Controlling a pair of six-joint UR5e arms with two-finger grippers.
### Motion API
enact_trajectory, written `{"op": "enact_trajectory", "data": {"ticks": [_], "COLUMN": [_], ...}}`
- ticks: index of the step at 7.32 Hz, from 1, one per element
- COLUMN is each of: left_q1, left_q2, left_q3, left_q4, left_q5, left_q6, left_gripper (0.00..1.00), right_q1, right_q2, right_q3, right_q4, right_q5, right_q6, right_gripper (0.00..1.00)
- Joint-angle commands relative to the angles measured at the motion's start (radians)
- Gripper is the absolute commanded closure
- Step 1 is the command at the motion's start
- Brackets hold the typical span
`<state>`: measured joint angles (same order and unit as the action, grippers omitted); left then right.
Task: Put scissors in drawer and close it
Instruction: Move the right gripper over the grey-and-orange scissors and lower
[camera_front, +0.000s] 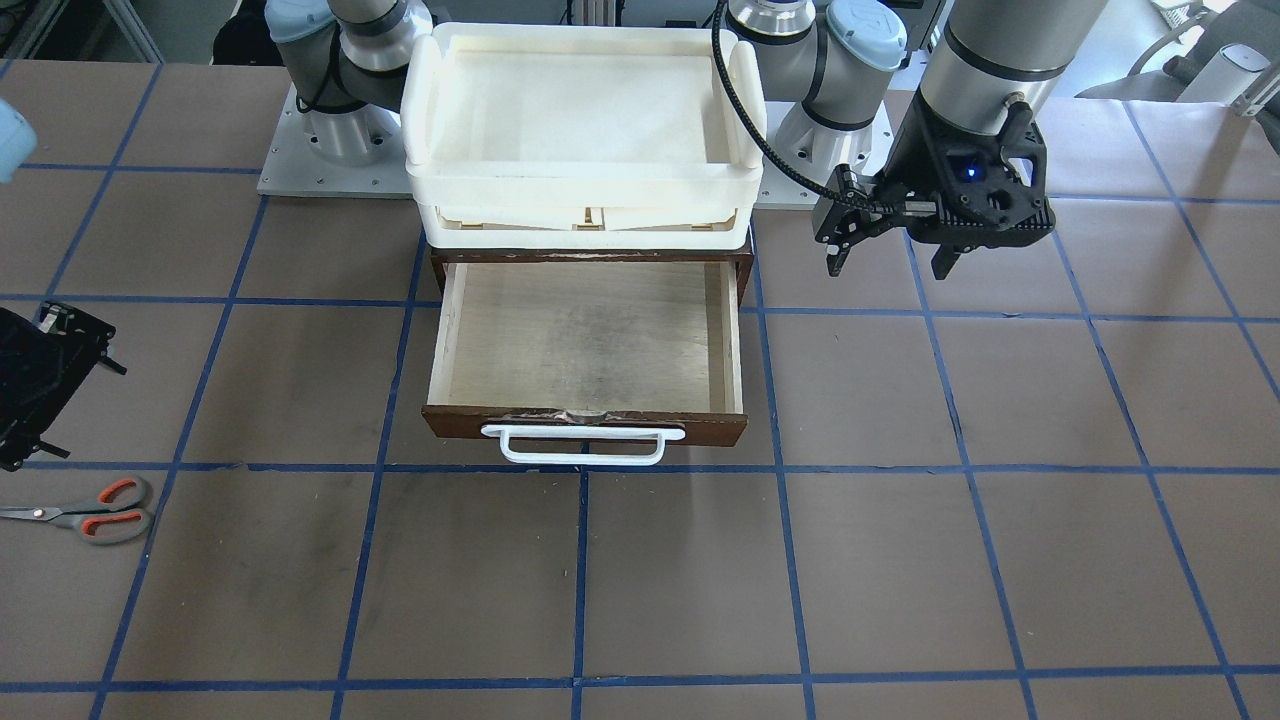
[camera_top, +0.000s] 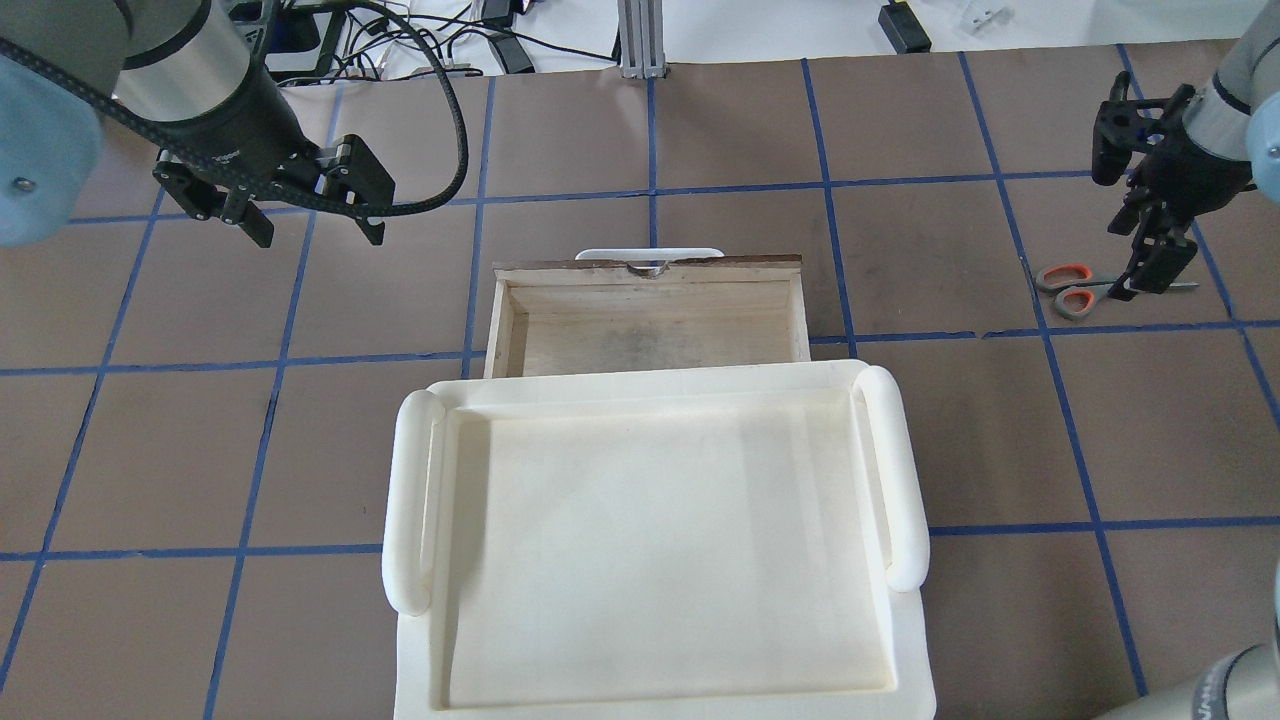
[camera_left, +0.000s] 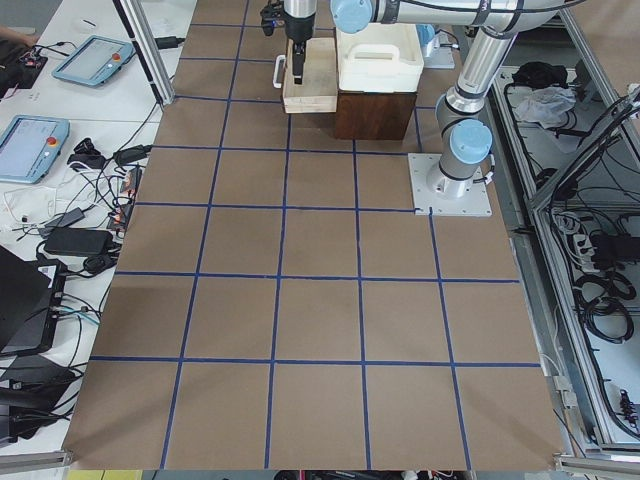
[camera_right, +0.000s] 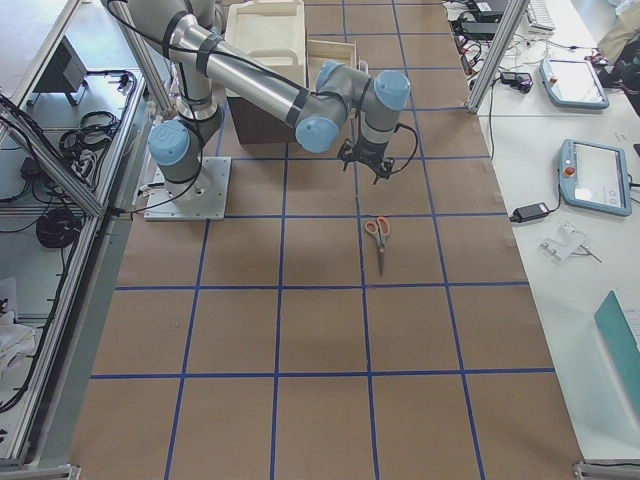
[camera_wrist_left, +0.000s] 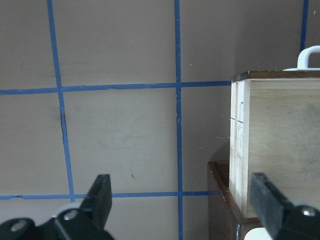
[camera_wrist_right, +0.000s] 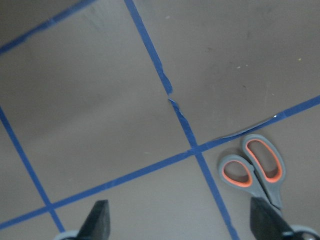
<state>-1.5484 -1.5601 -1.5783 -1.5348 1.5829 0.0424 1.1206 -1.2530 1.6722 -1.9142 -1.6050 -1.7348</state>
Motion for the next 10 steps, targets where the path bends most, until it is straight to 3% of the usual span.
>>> {"op": "enact_trajectory", "data": {"ticks": [1, 3, 5, 10], "left_q1": [0.001, 0.001, 0.001, 0.001], "left_q2": [0.002, 0.0, 0.0, 0.0], "left_q3": [-0.005, -0.005, -0.006, -0.006], "left_q4": [0.008, 0.013, 0.03, 0.028], "left_q5": [0.002, 0.0, 0.002, 0.005], "left_q6": [-0.002, -0.006, -0.006, -0.002], "left_gripper": [0.0, 0.0, 0.0, 0.0], "right_q1": [-0.068, -0.081, -0.094, -0.096], "right_q2": [0.133, 0.185, 0.216, 0.253], "right_q3": [0.003, 0.004, 0.004, 0.023], "right_q4": [-0.216, -0.314, -0.321, -0.35], "right_q5": [-0.003, 0.007, 0.063, 0.065], "right_q6": [-0.205, -0.319, -0.342, -0.45], "right_gripper": [0.0, 0.0, 0.0, 0.03]}}
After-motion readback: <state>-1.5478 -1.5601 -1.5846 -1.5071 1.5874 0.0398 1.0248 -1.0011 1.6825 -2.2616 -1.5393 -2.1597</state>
